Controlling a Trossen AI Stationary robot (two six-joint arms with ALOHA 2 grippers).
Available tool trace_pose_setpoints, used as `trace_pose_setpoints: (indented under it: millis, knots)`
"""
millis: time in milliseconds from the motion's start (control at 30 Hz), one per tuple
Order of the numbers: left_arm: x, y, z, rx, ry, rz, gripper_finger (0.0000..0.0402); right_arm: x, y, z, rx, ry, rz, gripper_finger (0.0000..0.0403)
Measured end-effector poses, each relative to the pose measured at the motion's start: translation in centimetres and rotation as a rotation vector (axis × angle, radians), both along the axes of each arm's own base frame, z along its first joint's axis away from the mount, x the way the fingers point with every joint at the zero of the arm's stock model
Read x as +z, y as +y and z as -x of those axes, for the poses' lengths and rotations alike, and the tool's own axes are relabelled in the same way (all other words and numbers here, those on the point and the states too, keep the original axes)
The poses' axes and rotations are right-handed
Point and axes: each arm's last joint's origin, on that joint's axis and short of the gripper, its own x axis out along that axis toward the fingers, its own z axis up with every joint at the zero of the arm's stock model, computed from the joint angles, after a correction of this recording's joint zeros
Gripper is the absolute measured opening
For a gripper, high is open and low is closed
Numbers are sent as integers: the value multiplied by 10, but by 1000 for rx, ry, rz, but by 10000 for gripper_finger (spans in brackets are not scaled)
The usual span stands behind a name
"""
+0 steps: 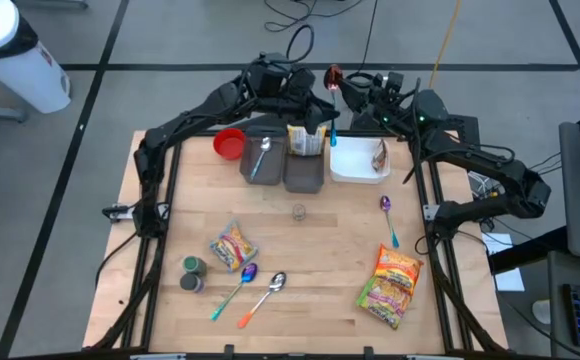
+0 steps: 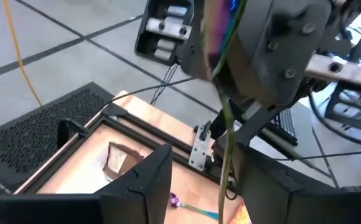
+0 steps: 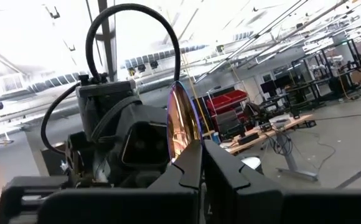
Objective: Pick & Place Food Item
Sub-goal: Put the top left purple and blue spoon into the left black bin
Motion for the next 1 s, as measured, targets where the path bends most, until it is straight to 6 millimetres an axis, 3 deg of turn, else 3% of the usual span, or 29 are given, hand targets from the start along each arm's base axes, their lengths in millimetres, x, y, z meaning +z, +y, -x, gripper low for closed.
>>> trace_pose_setpoints:
  millis: [133, 367, 700, 1000]
  knots:
    - [3, 0, 0, -1, -18, -7, 127, 0, 0, 0, 0, 2, -1, 0]
    - [3, 0, 0, -7, -18, -15, 13, -1, 0, 0, -1, 5, -3, 0]
    - [3, 0, 1, -38, -18, -25, 9, -1, 0, -1, 4, 16, -2, 13]
    - [4, 3, 5, -81, -23, -20, 6, -1, 0, -1, -4, 22, 12, 111]
